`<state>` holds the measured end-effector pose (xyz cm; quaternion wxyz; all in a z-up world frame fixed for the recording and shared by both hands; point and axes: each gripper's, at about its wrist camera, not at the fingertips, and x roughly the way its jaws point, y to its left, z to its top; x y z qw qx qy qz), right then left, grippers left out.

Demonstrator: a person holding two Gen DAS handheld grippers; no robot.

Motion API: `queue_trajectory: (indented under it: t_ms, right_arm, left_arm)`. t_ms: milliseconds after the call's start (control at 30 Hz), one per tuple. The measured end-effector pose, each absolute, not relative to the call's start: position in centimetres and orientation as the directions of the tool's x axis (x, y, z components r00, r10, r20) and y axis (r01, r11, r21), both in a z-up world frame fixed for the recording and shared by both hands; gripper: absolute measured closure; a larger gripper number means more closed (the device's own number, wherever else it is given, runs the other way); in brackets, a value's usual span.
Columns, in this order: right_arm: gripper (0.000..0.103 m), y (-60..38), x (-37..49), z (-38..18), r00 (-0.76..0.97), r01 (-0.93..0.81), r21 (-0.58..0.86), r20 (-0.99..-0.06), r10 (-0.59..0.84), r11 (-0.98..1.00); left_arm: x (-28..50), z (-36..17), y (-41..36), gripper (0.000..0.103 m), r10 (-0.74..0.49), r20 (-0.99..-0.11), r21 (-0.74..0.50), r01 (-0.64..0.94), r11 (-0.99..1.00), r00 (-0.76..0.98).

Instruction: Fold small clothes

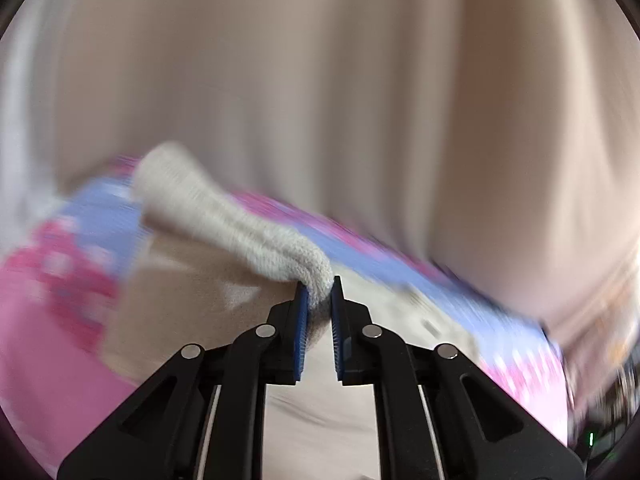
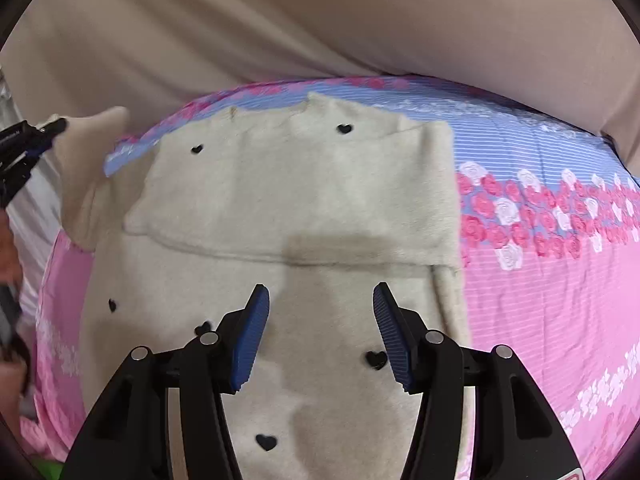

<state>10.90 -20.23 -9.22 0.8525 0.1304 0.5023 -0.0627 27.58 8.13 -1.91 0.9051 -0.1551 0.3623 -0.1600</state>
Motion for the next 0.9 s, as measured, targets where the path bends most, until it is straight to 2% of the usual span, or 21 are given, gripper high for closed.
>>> queue_trajectory:
  t_ms: [100,167,200,267,300,367,400,433,567,700,733,767,800,833,867,900]
  right_arm:
    - [0.05,-22.8,10.1,-9.7,0.493,0.301,0.189,-0.87,0.017,0.935]
    - [0.05,-24.5,9.5,-10.2,0.488,0.343,0.201,-0.873,0.009,0.918]
    - [0.05,-25.0,9.3,-10.4,0.486,0.351,0.205,-0.874,0.009,0.914]
    - [0.05,-25.8,9.1,-10.7,0.478,0.358,0.208,-0.878,0.012,0.91]
    - [0.049,-26.0,9.3,-10.6,0.482,0.347,0.221,-0.875,0.029,0.911]
    - [0.044,-25.7,10.3,-10.7,0.492,0.304,0.273,-0.865,0.095,0.913]
    - [0.039,-25.5,11.0,-11.0,0.488,0.286,0.299,-0.863,0.13,0.91]
    - [0.037,-25.1,12.2,-11.6,0.472,0.261,0.34,-0.861,0.188,0.903]
    - [0.036,-23.4,16.8,-14.1,0.449,0.242,0.421,-0.847,0.283,0.874]
    - [0.037,-22.7,19.9,-16.6,0.456,0.319,0.518,-0.818,0.35,0.794]
    - [0.039,-22.6,20.5,-17.3,0.458,0.342,0.546,-0.807,0.372,0.764]
    - [0.052,-22.5,20.9,-17.8,0.463,0.356,0.571,-0.795,0.391,0.74]
    - [0.075,-22.4,21.2,-18.0,0.463,0.362,0.581,-0.791,0.401,0.729]
    - [0.085,-22.3,21.5,-18.0,0.462,0.366,0.589,-0.787,0.408,0.721]
    - [0.091,-22.2,21.7,-17.7,0.474,0.362,0.598,-0.778,0.412,0.715]
    - [0.093,-22.2,21.7,-17.1,0.495,0.349,0.607,-0.766,0.41,0.714]
  left_arm:
    - [26.7,-6.1,0.7,0.093,-0.479,-0.678,-0.421,0.24,0.875,0.557]
    - [26.0,-10.3,-3.0,0.091,-0.459,-0.762,-0.391,0.241,0.888,0.456]
    - [25.3,-11.8,-3.9,0.087,-0.452,-0.786,-0.381,0.244,0.892,0.423]
    - [24.1,-14.4,-4.9,0.086,-0.403,-0.837,-0.338,0.23,0.913,0.37]
    - [23.4,-14.8,-4.7,0.081,-0.412,-0.838,-0.351,0.225,0.909,0.357]
    - [22.1,-14.0,-3.6,0.06,-0.428,-0.821,-0.376,0.206,0.903,0.378]
    - [21.7,-13.5,-2.7,0.04,-0.414,-0.817,-0.372,0.181,0.91,0.401]
    - [20.7,-13.0,-2.5,0.033,-0.398,-0.813,-0.365,0.162,0.917,0.424]
    - [18.6,-11.2,1.6,0.033,-0.353,-0.814,-0.334,0.125,0.934,0.461]
    - [17.5,-11.0,4.6,0.033,-0.308,-0.828,-0.313,0.069,0.947,0.469]
    - [17.5,-10.9,5.6,0.032,-0.304,-0.829,-0.32,0.047,0.946,0.47]
    - [17.5,-11.1,6.3,0.032,-0.298,-0.832,-0.325,0.025,0.946,0.468]
    - [17.3,-11.3,6.9,0.032,-0.291,-0.836,-0.326,0.006,0.945,0.465]
    - [17.4,-11.4,7.4,0.032,-0.285,-0.84,-0.325,-0.007,0.946,0.463]
    - [17.3,-11.7,7.9,0.032,-0.277,-0.843,-0.319,-0.015,0.947,0.462]
    - [17.4,-11.8,8.0,0.032,-0.266,-0.846,-0.31,-0.021,0.951,0.461]
